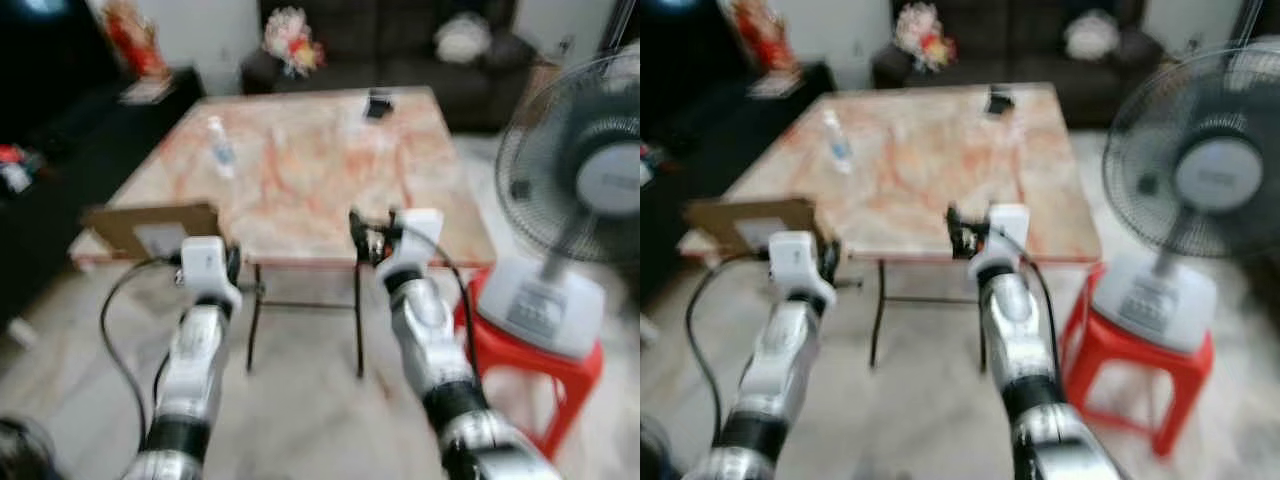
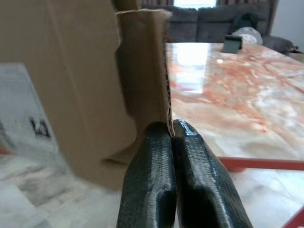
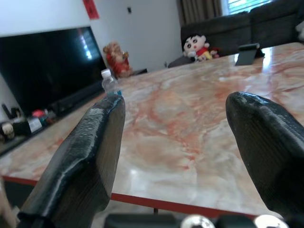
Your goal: Picking trash to rubbish bin
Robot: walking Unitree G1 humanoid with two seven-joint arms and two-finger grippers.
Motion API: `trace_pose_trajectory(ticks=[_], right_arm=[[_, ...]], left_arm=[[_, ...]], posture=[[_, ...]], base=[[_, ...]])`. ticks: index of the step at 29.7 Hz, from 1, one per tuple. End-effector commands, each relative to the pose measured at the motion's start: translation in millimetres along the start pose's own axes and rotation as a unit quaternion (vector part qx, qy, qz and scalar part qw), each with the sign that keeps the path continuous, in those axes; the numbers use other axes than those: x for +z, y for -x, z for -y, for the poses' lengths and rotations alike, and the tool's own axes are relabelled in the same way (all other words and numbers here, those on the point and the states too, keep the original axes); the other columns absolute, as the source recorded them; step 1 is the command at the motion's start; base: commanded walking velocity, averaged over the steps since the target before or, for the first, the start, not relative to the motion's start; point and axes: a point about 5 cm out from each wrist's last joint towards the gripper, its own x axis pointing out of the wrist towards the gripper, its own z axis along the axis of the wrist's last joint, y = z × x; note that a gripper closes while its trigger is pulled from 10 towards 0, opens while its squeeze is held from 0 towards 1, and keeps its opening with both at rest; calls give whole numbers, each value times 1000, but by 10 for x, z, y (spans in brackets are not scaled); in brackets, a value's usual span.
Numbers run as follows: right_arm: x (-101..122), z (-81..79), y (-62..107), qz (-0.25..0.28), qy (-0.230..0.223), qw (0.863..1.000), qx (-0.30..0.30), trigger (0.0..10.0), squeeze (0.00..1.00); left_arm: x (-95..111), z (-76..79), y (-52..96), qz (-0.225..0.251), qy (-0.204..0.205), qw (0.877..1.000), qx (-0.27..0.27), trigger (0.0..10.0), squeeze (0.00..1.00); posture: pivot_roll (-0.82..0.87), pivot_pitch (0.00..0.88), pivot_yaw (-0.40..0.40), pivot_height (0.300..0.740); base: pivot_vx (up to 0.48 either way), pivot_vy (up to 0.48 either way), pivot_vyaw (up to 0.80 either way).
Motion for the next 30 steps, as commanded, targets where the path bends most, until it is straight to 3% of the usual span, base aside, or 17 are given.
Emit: trace_pose_trajectory(ticks=[1,21,27,30], right_arm=[[11,-17,-19,1,-1,1000,2,10000,0],[-73,43,26,-13,4,1000,-3,10000,0],[-149,103,70,-29,7,999,-11,10000,0],[-277,183,131,-61,7,998,-25,10000,0]], left_arm=[[98,-3,-32,17,-11,1000,-1,10000,0],[55,-62,9,9,-8,1000,9,10000,0],[-11,-113,16,-9,-18,1000,11,10000,0],[-108,-218,31,-31,-10,999,20,10000,0]], posture=[[68,0,89,740],[67,0,79,740],[65,0,78,740],[67,0,76,740]], base=[[0,0,0],[0,0,0],[0,0,0],[0,0,0]])
